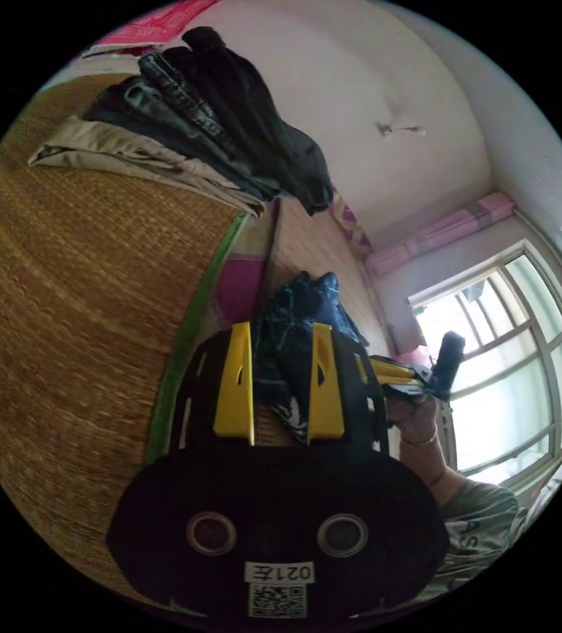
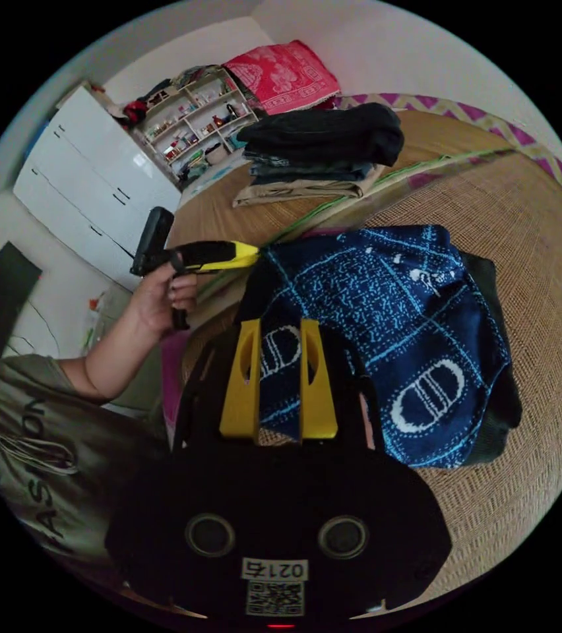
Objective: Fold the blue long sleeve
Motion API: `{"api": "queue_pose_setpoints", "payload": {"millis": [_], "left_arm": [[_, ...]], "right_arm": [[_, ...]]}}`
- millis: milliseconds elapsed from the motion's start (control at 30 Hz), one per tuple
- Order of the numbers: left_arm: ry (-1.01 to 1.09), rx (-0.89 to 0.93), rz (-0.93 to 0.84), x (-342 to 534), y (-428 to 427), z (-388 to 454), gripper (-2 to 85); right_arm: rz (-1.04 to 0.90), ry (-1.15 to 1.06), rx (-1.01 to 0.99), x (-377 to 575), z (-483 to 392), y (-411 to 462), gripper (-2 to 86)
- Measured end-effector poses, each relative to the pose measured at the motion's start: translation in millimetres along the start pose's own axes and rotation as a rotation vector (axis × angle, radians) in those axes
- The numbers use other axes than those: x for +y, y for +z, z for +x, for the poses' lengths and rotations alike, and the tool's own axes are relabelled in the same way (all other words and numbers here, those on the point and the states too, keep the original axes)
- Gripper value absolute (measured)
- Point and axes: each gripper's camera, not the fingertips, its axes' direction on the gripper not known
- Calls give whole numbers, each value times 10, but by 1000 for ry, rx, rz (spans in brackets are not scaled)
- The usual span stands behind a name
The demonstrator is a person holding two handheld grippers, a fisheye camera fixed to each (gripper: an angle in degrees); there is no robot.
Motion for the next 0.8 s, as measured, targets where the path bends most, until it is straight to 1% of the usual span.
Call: {"api": "queue_pose_setpoints", "payload": {"millis": [100, 133, 200, 267, 367, 433, 500, 567, 633, 733, 800], "left_arm": [[9, -1, -54, -13, 109, 30, 91], [18, -2, -49, -7, 105, 49, 77], [60, 13, -22, 25, 36, 150, 23], [83, 54, -9, 61, -68, 248, 2], [133, 42, 9, 164, -230, 425, -7], [125, 20, 12, 224, -257, 427, -8], [57, 7, -20, 275, -180, 285, -8], [3, 58, -24, 322, -167, 183, -8], [-18, 98, 16, 389, -247, 168, -9], [3, 89, 96, 535, -412, 235, -9], [63, 84, 147, 675, -526, 323, -9]], "right_arm": [[0, -10, -13, 80, -116, -10, 93], [1, -14, -17, 99, -142, -20, 93], [-6, -68, -39, 191, -304, -61, 94], [-17, -144, -19, 292, -497, -78, 92], [-33, -232, 86, 476, -773, -54, 89], [-44, -256, 145, 563, -850, 6, 86], [-43, -257, 196, 645, -832, 92, 83], [-49, -245, 202, 691, -771, 130, 80], [-55, -236, 215, 742, -700, 154, 78], [-61, -245, 251, 878, -607, 217, 75], [-47, -251, 257, 980, -517, 114, 73]]}}
